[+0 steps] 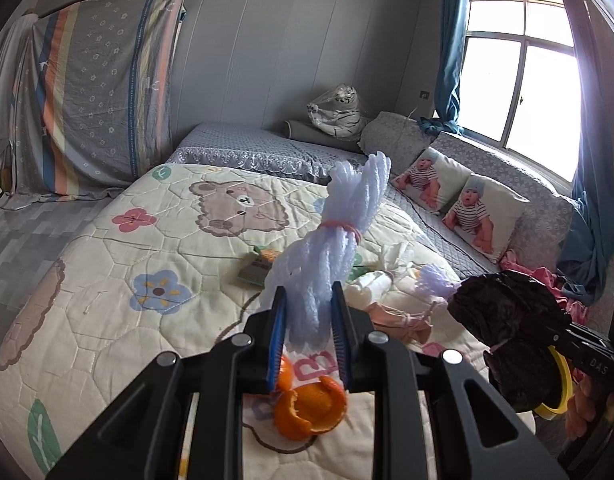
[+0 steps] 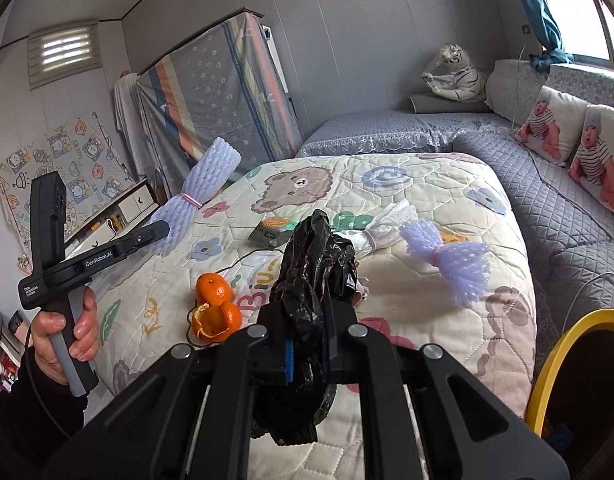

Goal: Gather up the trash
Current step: 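Lift the yarn bundle and black bag up from the bed, then carry the yarn and bag over the yellow-rimmed bin and open both tools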

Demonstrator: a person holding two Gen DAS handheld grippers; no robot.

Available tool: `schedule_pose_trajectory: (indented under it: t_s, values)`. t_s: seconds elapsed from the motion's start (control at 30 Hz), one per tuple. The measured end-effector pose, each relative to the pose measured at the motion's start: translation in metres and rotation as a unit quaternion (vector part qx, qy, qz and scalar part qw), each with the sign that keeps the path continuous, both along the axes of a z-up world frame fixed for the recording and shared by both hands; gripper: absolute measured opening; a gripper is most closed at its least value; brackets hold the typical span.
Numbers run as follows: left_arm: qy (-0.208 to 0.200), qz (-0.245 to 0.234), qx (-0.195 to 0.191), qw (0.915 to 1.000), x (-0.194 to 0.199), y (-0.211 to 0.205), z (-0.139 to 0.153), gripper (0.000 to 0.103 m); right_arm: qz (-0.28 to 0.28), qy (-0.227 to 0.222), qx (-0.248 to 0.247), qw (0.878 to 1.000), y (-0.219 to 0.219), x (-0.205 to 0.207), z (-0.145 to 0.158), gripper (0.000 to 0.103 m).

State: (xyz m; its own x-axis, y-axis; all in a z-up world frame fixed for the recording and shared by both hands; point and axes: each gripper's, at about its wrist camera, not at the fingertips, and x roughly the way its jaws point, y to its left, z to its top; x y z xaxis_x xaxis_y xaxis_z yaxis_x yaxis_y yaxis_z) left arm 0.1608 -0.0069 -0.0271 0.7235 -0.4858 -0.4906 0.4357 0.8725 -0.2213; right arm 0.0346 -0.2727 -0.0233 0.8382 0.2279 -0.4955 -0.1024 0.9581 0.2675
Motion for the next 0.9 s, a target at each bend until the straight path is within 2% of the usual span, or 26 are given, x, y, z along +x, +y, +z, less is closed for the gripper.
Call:
schedule_pose_trajectory:
  t_s: [0.33,0.47,0.67,0.9]
  values:
    - [-0.024,-0.06,-0.001,0.9979,-0.029,-0.067,0.02,0.021,-0.069,-0.021,0.005,0.997,-0.052,-0.033,0.011,0.008]
    - [-0.017,-0.094,-0.006,0.9954,-0.036,-0.095,0.023,0.021,-0.108,-0.025,0.008,0.994,-0.08,-0.05,0.011,0.008]
    - [-0.023,-0.138,0.004,0.9902,-0.051,-0.143,0.025,0.021,-0.172,-0.028,0.007,0.985,-0.122,-0.076,0.009,0.008]
    - [-0.023,-0.192,0.02,0.981,-0.07,-0.2,0.019,0.021,-0.251,-0.031,-0.021,0.967,-0.163,-0.104,0.004,0.008]
